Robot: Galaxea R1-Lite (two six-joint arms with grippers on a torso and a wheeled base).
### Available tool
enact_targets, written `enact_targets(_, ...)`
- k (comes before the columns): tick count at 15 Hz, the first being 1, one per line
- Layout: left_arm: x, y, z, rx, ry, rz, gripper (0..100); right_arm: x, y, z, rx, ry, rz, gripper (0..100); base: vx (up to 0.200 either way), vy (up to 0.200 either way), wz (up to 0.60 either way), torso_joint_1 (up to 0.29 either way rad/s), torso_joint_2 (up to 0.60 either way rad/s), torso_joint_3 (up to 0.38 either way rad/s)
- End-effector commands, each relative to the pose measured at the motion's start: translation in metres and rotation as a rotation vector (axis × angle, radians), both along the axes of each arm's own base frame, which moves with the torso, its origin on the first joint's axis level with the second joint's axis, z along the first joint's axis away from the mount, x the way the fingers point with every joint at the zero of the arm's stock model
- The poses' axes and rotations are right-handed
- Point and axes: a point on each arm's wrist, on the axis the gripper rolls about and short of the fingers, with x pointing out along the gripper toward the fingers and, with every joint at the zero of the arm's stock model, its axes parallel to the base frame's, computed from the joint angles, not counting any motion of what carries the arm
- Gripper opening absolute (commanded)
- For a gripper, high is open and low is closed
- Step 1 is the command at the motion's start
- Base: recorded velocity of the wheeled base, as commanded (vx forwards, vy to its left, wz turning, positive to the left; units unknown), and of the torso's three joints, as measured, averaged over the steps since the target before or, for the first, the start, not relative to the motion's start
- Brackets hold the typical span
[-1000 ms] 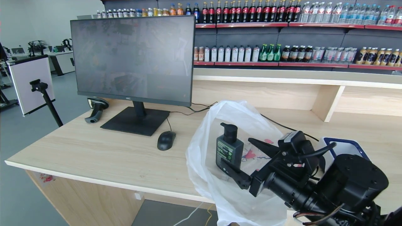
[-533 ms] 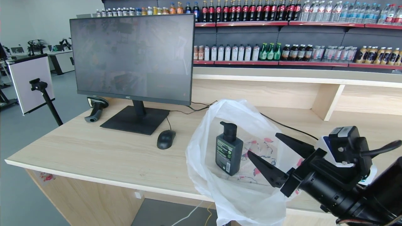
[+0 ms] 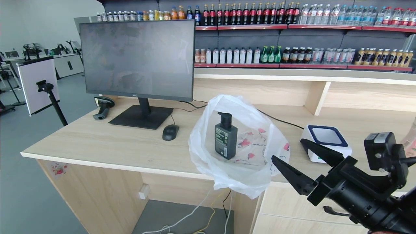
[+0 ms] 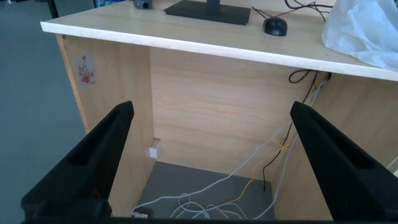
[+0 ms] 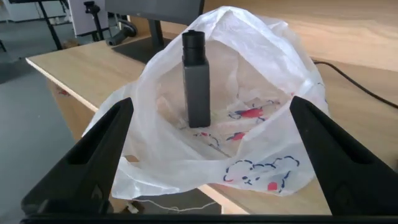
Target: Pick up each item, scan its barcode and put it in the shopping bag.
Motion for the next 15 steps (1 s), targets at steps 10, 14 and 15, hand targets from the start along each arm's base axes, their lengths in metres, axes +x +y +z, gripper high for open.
enact_targets(10, 0.0, 0.0, 0.0, 0.001, 0.0, 0.0, 100, -0.0079, -0.003, 0.0005, -0.016, -0.017, 0.009, 100, 0.06, 0.0, -0.36, 0.003, 0.0, 0.003)
enact_targets(14, 0.0, 0.0, 0.0, 0.001, 0.0, 0.0, 100, -0.0094, -0.0041, 0.0028, -0.01, -0.027, 0.009, 100, 0.2, 0.0, 0.0, 0.008, 0.01, 0.002)
enact_targets(15, 0.0, 0.0, 0.0, 0.001, 0.0, 0.0, 100, -0.0094, -0.0041, 0.0028, -0.01, -0.027, 0.009, 100, 0.2, 0.0, 0.0, 0.002, 0.01, 0.002)
